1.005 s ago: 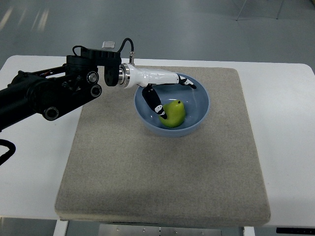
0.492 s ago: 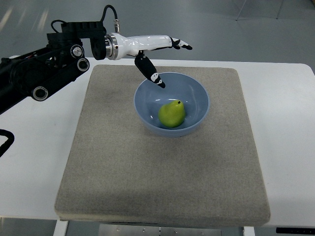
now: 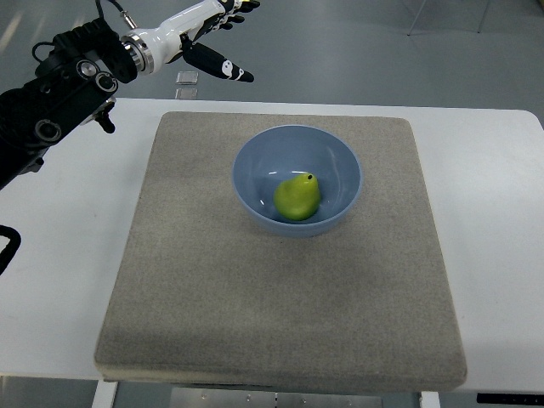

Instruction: Place pear in bowl with left hand

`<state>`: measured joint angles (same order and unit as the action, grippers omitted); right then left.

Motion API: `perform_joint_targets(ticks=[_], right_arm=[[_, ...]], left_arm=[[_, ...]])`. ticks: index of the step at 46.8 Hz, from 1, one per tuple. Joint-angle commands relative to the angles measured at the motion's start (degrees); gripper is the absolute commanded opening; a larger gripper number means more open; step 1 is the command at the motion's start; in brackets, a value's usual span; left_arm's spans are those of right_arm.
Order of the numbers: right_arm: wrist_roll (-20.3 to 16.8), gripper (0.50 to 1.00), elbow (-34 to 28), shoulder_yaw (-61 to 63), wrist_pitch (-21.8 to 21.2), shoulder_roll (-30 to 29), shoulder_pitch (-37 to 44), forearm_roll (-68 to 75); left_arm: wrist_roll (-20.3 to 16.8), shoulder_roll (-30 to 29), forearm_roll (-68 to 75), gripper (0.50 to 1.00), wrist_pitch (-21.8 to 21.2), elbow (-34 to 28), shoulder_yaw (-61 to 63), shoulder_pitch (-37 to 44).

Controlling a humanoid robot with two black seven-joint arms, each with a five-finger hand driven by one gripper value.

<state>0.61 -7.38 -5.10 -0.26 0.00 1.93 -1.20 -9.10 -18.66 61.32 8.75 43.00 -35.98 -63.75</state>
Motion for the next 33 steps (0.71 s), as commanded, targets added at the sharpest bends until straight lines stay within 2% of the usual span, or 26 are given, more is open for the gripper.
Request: perform_joint_targets(ticks=[1,9,20,29,33], right_arm=[[0.0,0.926,0.0,0.0,0.0,0.0,0.0,0.1],[0.0,0.926,0.0,0.0,0.0,0.0,0.0,0.0],[0.0,0.926,0.0,0.0,0.0,0.0,0.0,0.0],[0.0,0.924,0.0,0.0,0.0,0.0,0.0,0.0],[0.0,0.926,0.0,0.0,0.0,0.0,0.0,0.1]], left_arm=[[0.0,0.1,-5.9,0.990,-2.4,-2.6,0.0,1.1],[0.0,0.6,-16.3,0.990,-5.7,-8.3,-0.1,3.3],[0.4,4.1,-31.7,0.988,-6.4,-17.0,0.0,4.2],[4.4,7.1,-38.7,0.981,-6.6,-21.0,-0.1,5.2],[5.1,7.7,-44.7,0.981,-7.6,-21.9,-0.1,5.2]])
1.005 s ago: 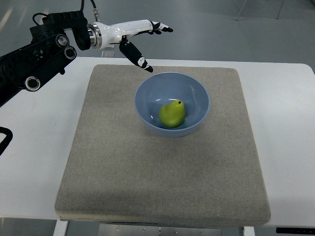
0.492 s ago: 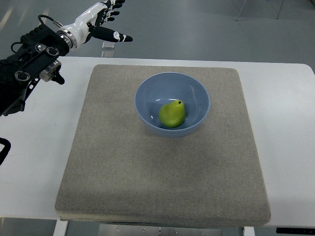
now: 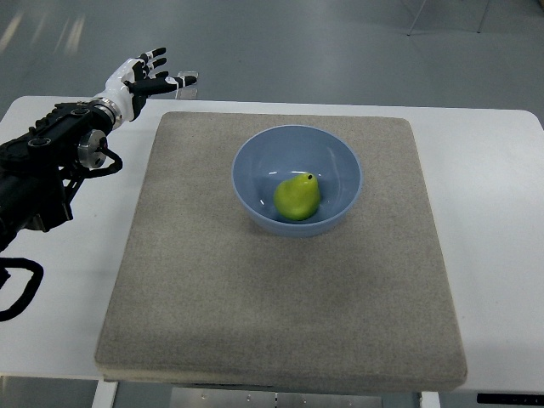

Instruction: Place pear in bowl with left hand

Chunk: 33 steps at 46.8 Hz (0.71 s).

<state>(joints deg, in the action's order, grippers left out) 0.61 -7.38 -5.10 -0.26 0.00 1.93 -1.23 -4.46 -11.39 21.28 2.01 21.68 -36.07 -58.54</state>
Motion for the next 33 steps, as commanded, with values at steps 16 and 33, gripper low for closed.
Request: perform_joint_targets(ticks=[16,33], right_arm=[[0.0,0.924,0.0,0.0,0.1,0.0,0.0,0.1],[0.0,0.926,0.0,0.0,0.0,0.0,0.0,0.0]], left_arm=[[0.7,0.8,-25.0,0.981,-4.1,-1.6,-0.6,0.4],[-0.5,0.8,-39.7,0.984,5.7,-1.8,-1.0,2.8]])
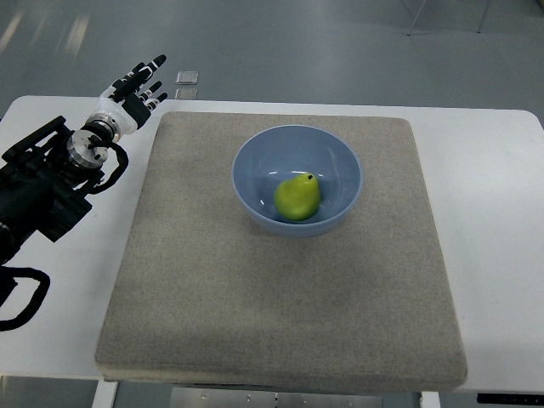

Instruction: Place pear in bowl with left hand

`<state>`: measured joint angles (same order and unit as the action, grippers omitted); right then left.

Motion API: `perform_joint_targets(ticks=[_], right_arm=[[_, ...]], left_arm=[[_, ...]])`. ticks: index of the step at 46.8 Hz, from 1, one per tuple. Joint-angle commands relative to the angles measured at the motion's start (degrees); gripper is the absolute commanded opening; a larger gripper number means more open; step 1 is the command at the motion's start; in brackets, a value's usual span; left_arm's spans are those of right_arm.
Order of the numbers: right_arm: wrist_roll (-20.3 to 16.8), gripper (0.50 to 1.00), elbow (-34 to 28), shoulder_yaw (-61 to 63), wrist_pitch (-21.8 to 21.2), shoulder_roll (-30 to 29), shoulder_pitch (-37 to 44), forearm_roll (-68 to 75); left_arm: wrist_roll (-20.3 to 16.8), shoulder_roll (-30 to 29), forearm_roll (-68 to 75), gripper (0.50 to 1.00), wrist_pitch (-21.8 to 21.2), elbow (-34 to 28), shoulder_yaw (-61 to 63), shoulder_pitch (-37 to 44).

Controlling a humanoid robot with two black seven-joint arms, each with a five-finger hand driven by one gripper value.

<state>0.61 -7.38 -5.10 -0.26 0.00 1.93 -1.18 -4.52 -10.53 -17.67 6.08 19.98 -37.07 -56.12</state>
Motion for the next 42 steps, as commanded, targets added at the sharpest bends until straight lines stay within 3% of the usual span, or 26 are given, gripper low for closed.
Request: perform_joint_targets(ticks=[1,42], right_arm=[[0.0,0.924,0.0,0.0,0.0,0.0,0.0,0.0],[0.0,0.924,-0.1,-0.1,-0.4,0.0,0.0,0.0]], left_arm=[[-0.5,0.0,-0.8,0.984,1.7,-0.1,0.0,0.4],[-2.4,0.9,-0.1,0.992,2.5,-2.1,0.2,0.3]])
